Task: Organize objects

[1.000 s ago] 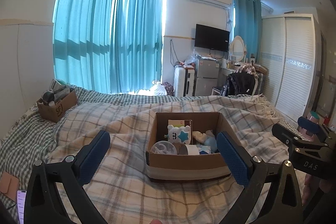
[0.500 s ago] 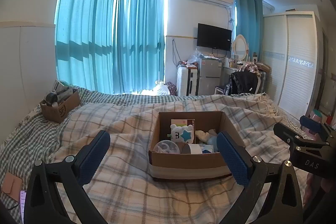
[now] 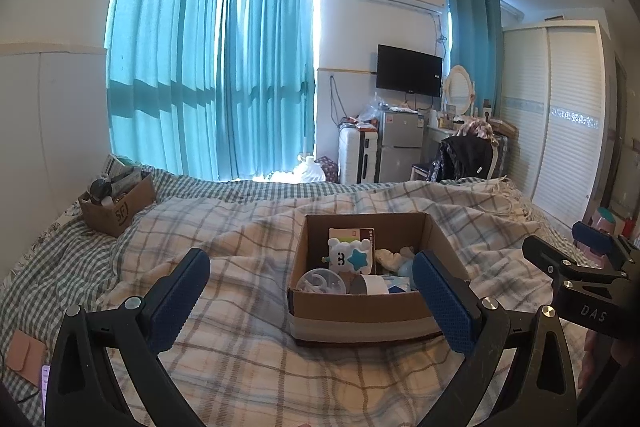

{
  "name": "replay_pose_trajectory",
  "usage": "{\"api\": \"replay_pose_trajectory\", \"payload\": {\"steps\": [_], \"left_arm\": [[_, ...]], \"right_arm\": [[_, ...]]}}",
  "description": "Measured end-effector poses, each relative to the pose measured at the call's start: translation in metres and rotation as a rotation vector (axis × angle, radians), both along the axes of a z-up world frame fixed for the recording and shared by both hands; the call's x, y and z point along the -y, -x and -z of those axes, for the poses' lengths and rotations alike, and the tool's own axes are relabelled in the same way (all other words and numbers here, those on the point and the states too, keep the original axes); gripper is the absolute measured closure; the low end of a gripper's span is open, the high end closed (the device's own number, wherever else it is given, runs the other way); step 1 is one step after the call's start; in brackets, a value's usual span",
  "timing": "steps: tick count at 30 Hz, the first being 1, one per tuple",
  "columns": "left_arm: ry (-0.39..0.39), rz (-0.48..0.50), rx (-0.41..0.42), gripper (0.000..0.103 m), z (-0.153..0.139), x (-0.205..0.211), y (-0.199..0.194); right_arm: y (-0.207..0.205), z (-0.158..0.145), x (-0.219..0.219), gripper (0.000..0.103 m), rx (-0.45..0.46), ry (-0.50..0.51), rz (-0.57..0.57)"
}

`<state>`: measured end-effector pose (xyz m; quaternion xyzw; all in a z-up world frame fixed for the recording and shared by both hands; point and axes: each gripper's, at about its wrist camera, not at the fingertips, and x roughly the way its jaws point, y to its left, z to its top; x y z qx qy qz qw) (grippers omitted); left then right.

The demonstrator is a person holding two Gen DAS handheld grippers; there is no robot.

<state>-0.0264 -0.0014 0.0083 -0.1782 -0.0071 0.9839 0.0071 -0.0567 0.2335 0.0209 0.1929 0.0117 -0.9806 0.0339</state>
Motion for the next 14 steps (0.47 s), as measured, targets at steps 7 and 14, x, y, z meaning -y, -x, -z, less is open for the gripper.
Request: {"api": "replay_pose_trajectory", "payload": {"steps": [7, 14], "left_arm": [[0.009, -0.001, 0.002, 0.000, 0.0008, -0.0009, -0.0007], [0.011, -0.009, -0.006, 0.000, 0.0023, -0.0022, -0.0025]], "right_arm": [[0.0002, 0.0007, -0.0005, 0.000, 0.002, -0.001, 0.000], [0.0010, 0.0020, -0.0006, 0.000, 0.004, -0.001, 0.001]]}}
